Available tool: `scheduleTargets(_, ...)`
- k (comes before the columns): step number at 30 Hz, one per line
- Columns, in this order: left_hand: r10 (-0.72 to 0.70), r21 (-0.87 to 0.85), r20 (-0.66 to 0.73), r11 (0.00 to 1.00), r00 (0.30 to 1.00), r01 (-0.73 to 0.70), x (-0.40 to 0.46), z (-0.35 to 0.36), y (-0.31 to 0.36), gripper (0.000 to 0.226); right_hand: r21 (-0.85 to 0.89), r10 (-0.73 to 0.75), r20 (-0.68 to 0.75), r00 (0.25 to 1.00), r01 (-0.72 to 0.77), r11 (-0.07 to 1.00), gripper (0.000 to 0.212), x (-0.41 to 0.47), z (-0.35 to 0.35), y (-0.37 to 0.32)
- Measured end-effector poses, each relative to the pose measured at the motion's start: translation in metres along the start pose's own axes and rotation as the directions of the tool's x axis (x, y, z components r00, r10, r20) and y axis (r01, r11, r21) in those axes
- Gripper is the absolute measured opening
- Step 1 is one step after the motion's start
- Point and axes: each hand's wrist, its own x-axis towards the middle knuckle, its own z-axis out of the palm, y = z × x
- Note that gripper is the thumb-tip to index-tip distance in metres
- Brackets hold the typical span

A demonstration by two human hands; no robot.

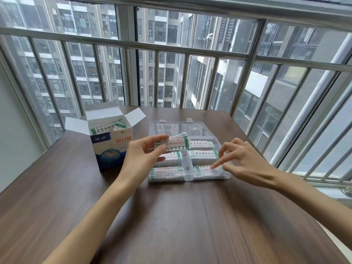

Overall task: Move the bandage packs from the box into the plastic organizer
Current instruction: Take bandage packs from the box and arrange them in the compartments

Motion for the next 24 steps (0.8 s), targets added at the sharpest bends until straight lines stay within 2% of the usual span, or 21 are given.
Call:
scheduleTargets(2, 0.003, 0.0, 0.006, 1.0, 1.0, -0.003, -0.001, 0.0, 0.001, 0.024, 0.012, 0.047, 0.106, 0.993, -0.048, 0.999, 0.053, 0.001, -0.002, -0.001)
scheduleTargets(4, 0.004, -0.004, 0.016, 1.0, 1.0, -0.004, -0.002, 0.0, 0.002, 0.025, 0.022, 0.06, 0.131, 0.99, -0.064, 0.998, 0.052, 0.003, -0.005, -0.005)
scheduleTargets(5, 0.001, -0.012, 0.031, 1.0, 1.0, -0.001, -0.003, 0.0, 0.002, 0.026, 0.072, 0.076, 0.097, 0.992, -0.083, 0.994, 0.047, 0.005, -0.006, -0.007)
scheduleTargets(7, -0.014, -0.033, 0.086, 0.999, 0.996, 0.016, -0.004, 0.001, 0.004, 0.033, 0.327, 0.147, -0.041, 0.988, -0.126, 0.937, 0.034, 0.008, -0.012, -0.015)
scheduleTargets(8, -0.018, -0.047, 0.117, 0.999, 0.993, 0.023, -0.005, 0.004, 0.004, 0.038, 0.452, 0.181, -0.067, 0.981, -0.132, 0.882, 0.029, 0.009, -0.017, -0.02)
scheduleTargets(9, -0.017, -0.06, 0.144, 0.998, 0.989, 0.026, -0.006, 0.007, 0.005, 0.042, 0.531, 0.186, -0.032, 0.982, -0.141, 0.836, 0.033, 0.01, -0.02, -0.027)
scheduleTargets(11, -0.007, -0.07, 0.178, 0.997, 0.984, 0.019, -0.006, 0.014, 0.007, 0.05, 0.578, 0.153, 0.094, 0.984, -0.179, 0.796, 0.057, 0.009, -0.02, -0.037)
scheduleTargets(12, 0.005, -0.065, 0.192, 0.998, 0.981, 0.007, -0.007, 0.019, 0.009, 0.052, 0.593, 0.132, 0.112, 0.985, -0.172, 0.787, 0.063, 0.008, -0.018, -0.041)
scheduleTargets(16, 0.065, -0.023, 0.198, 0.998, 0.978, -0.062, -0.005, 0.029, 0.022, 0.049, 0.74, 0.116, -0.037, 0.993, -0.051, 0.67, 0.052, 0.002, -0.018, -0.047)
scheduleTargets(20, 0.074, 0.114, 0.197, 0.989, 0.978, -0.098, 0.002, 0.037, 0.03, 0.028, 0.765, 0.185, -0.153, 0.971, -0.002, 0.644, 0.037, -0.003, -0.018, -0.041)
scheduleTargets(22, 0.033, 0.187, 0.261, 0.979, 0.965, -0.084, 0.009, 0.04, 0.03, 0.018, 0.736, 0.201, -0.127, 0.971, -0.043, 0.675, 0.04, -0.003, -0.019, -0.036)
scheduleTargets(24, -0.013, 0.225, 0.311, 0.972, 0.95, -0.06, 0.016, 0.045, 0.027, 0.014, 0.668, 0.174, -0.033, 0.984, -0.108, 0.737, 0.054, -0.004, -0.021, -0.029)
